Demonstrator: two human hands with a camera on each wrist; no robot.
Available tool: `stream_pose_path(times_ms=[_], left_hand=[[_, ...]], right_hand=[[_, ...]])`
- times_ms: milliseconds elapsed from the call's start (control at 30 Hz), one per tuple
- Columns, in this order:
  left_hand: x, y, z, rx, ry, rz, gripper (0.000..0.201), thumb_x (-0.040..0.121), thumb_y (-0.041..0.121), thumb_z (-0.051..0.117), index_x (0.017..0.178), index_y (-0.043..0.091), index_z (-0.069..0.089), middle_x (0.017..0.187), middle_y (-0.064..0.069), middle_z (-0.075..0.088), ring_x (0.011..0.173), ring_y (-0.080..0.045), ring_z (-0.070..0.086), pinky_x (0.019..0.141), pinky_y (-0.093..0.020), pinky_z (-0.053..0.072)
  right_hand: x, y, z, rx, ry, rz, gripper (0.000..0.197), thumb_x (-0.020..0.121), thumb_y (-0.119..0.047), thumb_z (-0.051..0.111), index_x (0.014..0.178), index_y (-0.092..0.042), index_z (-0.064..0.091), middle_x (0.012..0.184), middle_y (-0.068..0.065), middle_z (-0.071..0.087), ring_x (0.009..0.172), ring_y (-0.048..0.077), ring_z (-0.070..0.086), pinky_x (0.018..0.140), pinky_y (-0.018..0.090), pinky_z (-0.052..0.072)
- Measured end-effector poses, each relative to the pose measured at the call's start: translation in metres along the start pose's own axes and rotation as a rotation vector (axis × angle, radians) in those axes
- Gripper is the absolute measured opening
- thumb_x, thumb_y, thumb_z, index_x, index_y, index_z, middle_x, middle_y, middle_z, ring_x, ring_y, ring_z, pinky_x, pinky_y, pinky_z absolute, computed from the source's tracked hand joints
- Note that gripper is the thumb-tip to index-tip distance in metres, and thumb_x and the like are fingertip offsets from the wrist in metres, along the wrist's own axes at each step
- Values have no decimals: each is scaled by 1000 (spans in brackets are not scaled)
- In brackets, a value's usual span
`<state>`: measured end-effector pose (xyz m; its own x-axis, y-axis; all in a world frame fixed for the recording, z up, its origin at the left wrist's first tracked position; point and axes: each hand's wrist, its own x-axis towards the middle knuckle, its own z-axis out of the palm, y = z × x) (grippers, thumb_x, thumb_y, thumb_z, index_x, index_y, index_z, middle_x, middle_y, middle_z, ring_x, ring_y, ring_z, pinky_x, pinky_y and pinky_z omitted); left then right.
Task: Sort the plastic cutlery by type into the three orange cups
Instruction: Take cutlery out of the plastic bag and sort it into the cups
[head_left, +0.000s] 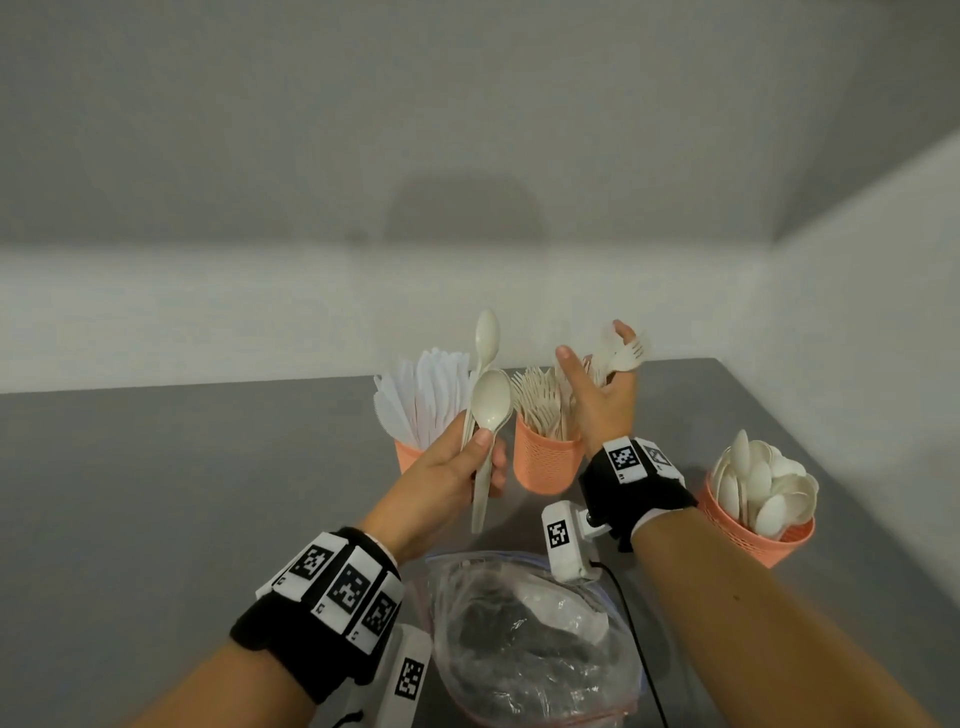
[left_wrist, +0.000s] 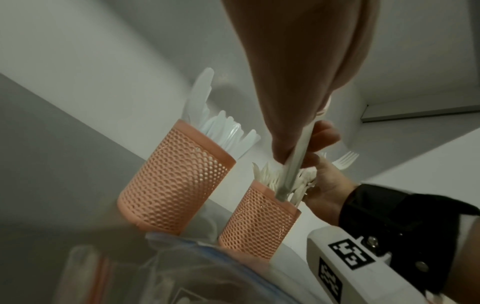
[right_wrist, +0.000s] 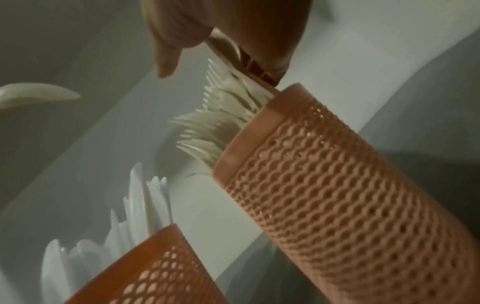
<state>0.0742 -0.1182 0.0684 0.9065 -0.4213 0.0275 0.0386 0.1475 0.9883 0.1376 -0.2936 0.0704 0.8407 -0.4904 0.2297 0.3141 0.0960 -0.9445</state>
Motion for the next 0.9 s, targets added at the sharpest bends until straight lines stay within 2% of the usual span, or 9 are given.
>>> stream_pose_path(times_ms=[133, 233, 300, 367, 433, 533, 667, 767, 900], left_hand=[[1, 0, -2, -84, -12, -34, 28, 96, 31, 40, 107, 9, 53, 63, 6, 55, 57, -10, 50, 71, -31, 43], [2, 4, -2, -260, -21, -57, 29, 99, 21, 32, 110, 10, 56, 61, 4, 52, 50, -10, 46, 57, -24, 44], [3, 6, -2, -326, -37, -56, 30, 100, 19, 29, 109, 11, 56, 60, 3, 51, 48, -10, 44, 53, -23, 43], [2, 7, -4, -350, -42, -62, 30, 100, 19, 29, 110, 10, 56, 61, 2, 50, 48, -10, 44, 52, -23, 42], [1, 8, -5, -350, -43, -65, 30, 100, 19, 29, 111, 10, 55, 61, 2, 50, 48, -10, 44, 52, -23, 43], [1, 10, -4, -338, -52, -74, 30, 100, 19, 29, 110, 12, 56, 61, 2, 51, 50, -11, 45, 55, -24, 43], [1, 12, 2, -304, -92, -86, 30, 100, 20, 29, 109, 13, 56, 61, 3, 53, 52, -11, 45, 57, -25, 42], [0, 14, 6, -287, -147, -102, 31, 100, 21, 29, 108, 12, 57, 61, 4, 54, 52, -10, 46, 56, -23, 44], [-6, 15, 16, -210, -285, -128, 32, 95, 29, 34, 111, 11, 54, 61, 5, 46, 49, -8, 39, 55, -22, 41]], right_hand=[[9, -4, 1, -109, 8, -109, 24, 97, -23, 46, 116, -11, 53, 95, -10, 61, 83, -13, 59, 75, 7, 45], [12, 11, 1, -341, -83, -73, 25, 98, -30, 39, 104, -13, 55, 107, 5, 57, 105, 18, 58, 94, 35, 49], [12, 22, -4, -540, -129, -70, 27, 93, -31, 43, 104, -9, 54, 111, 0, 45, 113, 26, 48, 101, 46, 42], [9, 20, -8, -550, -177, -49, 31, 92, -26, 48, 119, -11, 54, 117, -4, 38, 119, 19, 43, 107, 36, 36], [7, 10, -10, -460, -203, -93, 37, 94, -23, 48, 131, -20, 45, 126, -1, 37, 120, 12, 39, 102, 26, 32], [10, -1, -10, -572, -219, -252, 38, 95, -27, 35, 130, -24, 47, 133, 4, 43, 124, 15, 39, 104, 31, 32], [12, 9, -19, -1059, -418, -211, 35, 96, -12, 37, 124, -13, 58, 139, 5, 47, 136, 25, 30, 114, 41, 21], [0, -15, -19, -827, -300, -309, 34, 98, -14, 39, 129, -12, 53, 135, 7, 49, 133, 23, 36, 111, 37, 28], [-21, -67, -2, -175, -348, 15, 33, 98, -34, 40, 130, -30, 37, 117, 6, 53, 104, 21, 60, 91, 31, 49]])
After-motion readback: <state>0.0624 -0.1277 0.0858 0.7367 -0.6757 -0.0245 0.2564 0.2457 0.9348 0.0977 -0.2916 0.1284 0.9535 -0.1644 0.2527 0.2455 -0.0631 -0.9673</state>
